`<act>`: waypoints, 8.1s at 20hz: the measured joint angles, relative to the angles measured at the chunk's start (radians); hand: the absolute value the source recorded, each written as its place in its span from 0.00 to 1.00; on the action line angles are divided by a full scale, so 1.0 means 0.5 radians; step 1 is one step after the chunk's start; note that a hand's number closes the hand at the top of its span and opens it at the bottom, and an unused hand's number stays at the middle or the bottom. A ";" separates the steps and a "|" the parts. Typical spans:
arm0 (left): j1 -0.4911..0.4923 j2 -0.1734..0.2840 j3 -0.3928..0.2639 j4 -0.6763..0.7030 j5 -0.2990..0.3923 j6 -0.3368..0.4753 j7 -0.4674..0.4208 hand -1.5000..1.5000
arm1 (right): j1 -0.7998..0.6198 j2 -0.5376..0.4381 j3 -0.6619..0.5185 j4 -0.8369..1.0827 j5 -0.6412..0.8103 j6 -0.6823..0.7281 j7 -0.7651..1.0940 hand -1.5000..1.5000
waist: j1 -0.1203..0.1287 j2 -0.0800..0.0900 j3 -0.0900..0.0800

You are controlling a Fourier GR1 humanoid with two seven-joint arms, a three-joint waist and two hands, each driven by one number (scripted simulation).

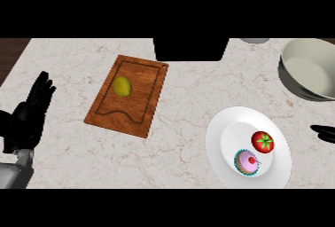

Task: Pick the cupcake from the plate and place it in the bowl

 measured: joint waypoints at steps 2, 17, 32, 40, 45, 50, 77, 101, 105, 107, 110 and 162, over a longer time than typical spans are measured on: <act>0.001 -0.041 0.013 0.041 -0.024 -0.033 -0.033 0.50 | 0.025 -0.020 -0.083 -0.002 -0.009 0.071 -0.007 0.00 | 0.004 0.003 0.000; -0.035 -0.106 0.077 -0.004 -0.119 -0.129 0.035 0.50 | -0.594 -0.246 0.035 -0.357 0.047 0.528 0.922 0.00 | 0.062 0.015 -0.005; -0.052 -0.167 0.138 -0.006 -0.189 -0.172 0.077 0.50 | -1.096 -0.012 0.754 -0.187 0.536 1.044 1.390 0.00 | 0.058 0.014 -0.003; -0.011 -0.205 0.209 -0.028 -0.239 -0.218 0.082 0.50 | -1.131 0.174 0.882 -0.120 0.899 1.087 1.390 0.00 | 0.039 0.011 -0.001; -0.016 -0.227 0.244 -0.047 -0.274 -0.244 0.119 0.50 | -1.019 0.232 0.892 -0.172 1.159 0.880 1.266 0.00 | 0.030 0.009 -0.001; -0.007 -0.265 0.300 -0.053 -0.306 -0.296 0.112 0.50 | -0.929 0.325 0.881 -0.090 1.349 0.806 1.142 0.00 | 0.030 0.009 -0.001; 0.023 -0.458 0.471 -0.134 -0.520 -0.467 0.173 0.50 | -0.832 0.799 0.864 0.409 2.000 0.729 0.788 1.00 | 0.031 0.006 -0.008; -0.066 -0.523 0.483 -0.109 -0.574 -0.528 0.180 0.50 | -1.749 1.340 -0.262 1.110 2.268 0.081 2.393 1.00 | 0.119 0.040 -0.002; -0.043 -0.527 0.484 -0.142 -0.575 -0.524 0.200 0.50 | -1.990 1.287 -0.277 1.122 2.457 -0.125 2.650 1.00 | 0.108 0.027 -0.002; -0.035 -0.533 0.487 -0.130 -0.583 -0.515 0.191 0.50 | -2.086 1.274 -0.275 1.112 2.543 -0.255 2.745 1.00 | 0.099 0.024 -0.003; -0.037 -0.527 0.500 -0.105 -0.586 -0.520 0.177 0.50 | -2.239 1.233 -0.317 1.111 2.584 -0.362 2.832 1.00 | 0.079 0.020 -0.003; -0.047 -0.575 0.567 -0.099 -0.620 -0.546 0.178 0.50 | -2.173 0.159 -1.962 2.702 1.038 -0.987 0.951 0.00 | 0.045 0.025 0.007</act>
